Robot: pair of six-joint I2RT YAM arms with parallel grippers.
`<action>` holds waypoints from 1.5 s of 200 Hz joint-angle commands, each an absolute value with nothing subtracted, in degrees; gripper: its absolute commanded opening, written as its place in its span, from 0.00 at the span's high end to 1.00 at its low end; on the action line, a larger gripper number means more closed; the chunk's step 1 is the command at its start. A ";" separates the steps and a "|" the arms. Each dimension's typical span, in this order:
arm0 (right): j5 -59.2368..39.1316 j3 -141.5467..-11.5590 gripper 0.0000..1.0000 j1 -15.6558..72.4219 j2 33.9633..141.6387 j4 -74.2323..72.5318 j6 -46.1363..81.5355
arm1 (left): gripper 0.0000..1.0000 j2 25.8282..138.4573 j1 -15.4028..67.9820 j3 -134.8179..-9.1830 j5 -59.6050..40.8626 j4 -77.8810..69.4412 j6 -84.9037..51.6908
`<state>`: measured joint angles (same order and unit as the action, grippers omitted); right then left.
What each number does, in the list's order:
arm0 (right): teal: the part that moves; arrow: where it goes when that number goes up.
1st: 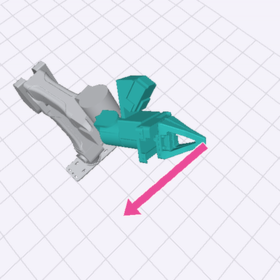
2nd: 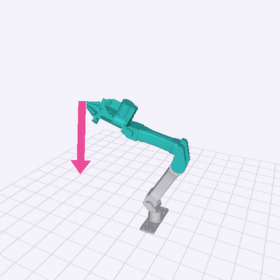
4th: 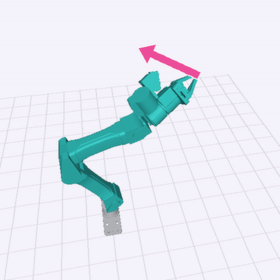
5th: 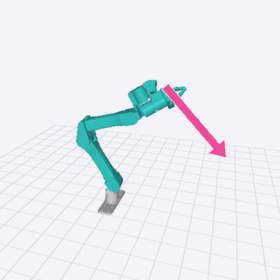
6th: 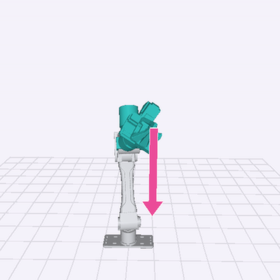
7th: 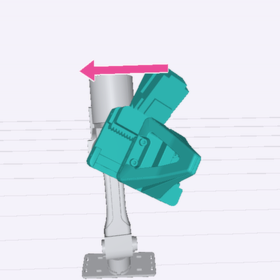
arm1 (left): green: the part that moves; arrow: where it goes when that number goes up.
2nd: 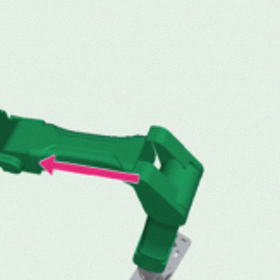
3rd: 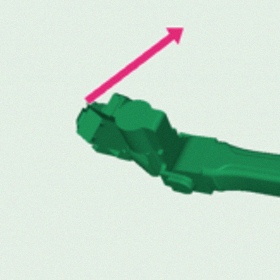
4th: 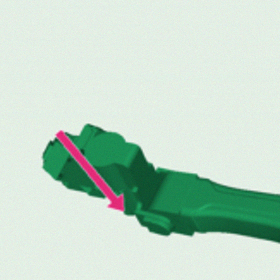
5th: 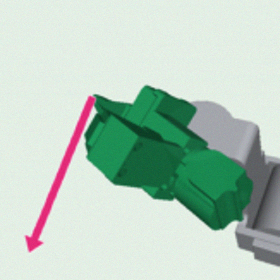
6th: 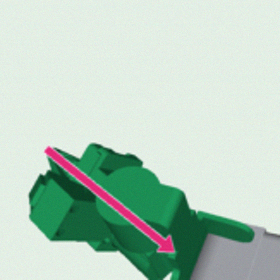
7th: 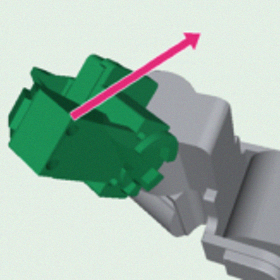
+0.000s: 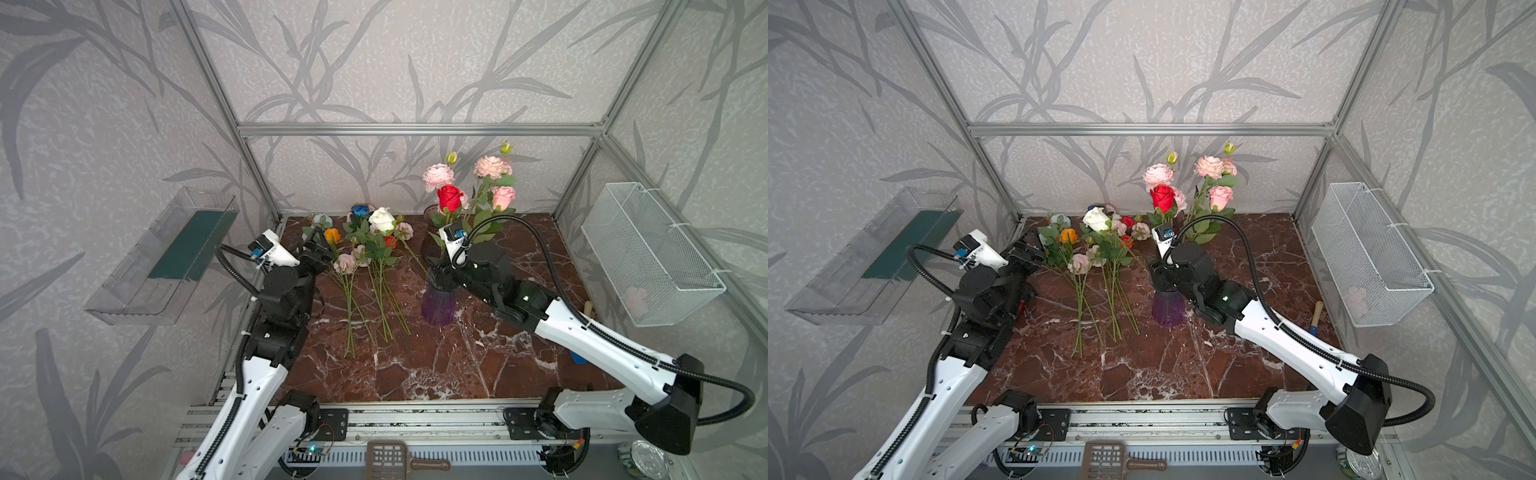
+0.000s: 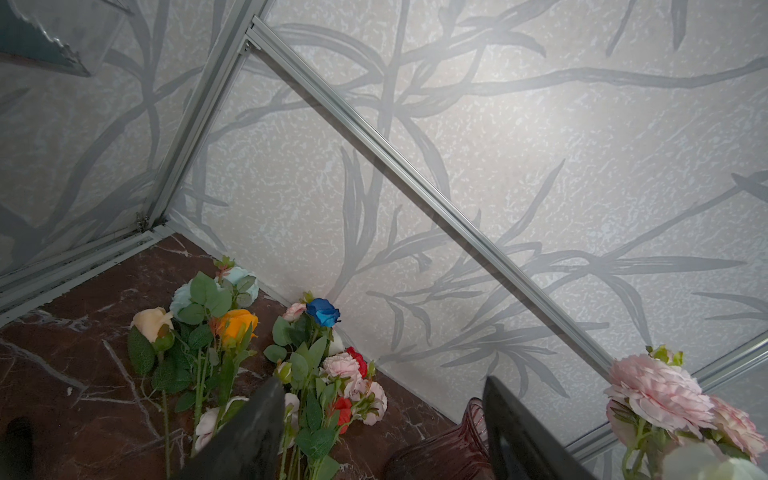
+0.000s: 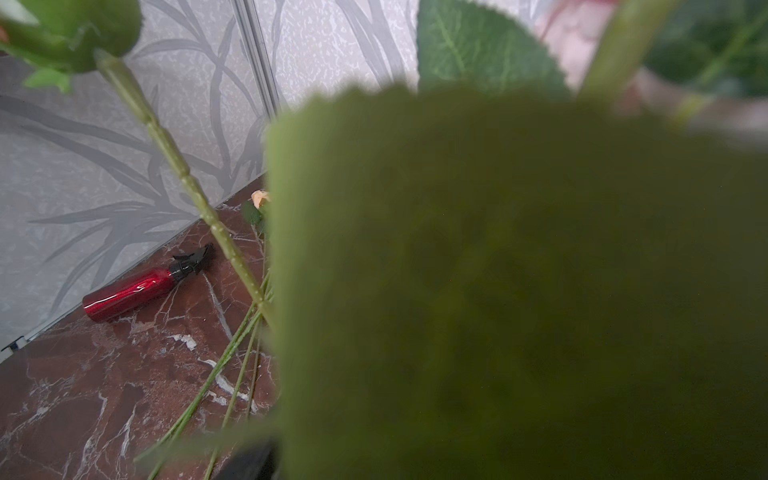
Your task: Arrange the flowers into the vase
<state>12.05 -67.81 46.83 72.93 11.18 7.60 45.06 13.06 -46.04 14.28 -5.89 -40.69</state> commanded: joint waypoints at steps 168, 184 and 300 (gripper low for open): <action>7.35 -77.47 0.25 44.39 63.06 49.78 7.91 | 0.27 54.41 11.34 -50.94 7.20 -2.28 -41.57; 6.91 -76.97 0.26 44.38 61.14 49.73 7.97 | 0.27 55.80 11.18 -51.31 5.95 -2.12 -41.66; 8.28 -52.53 0.73 44.41 43.34 24.46 15.00 | 0.58 83.64 10.13 -64.57 1.63 16.23 -36.76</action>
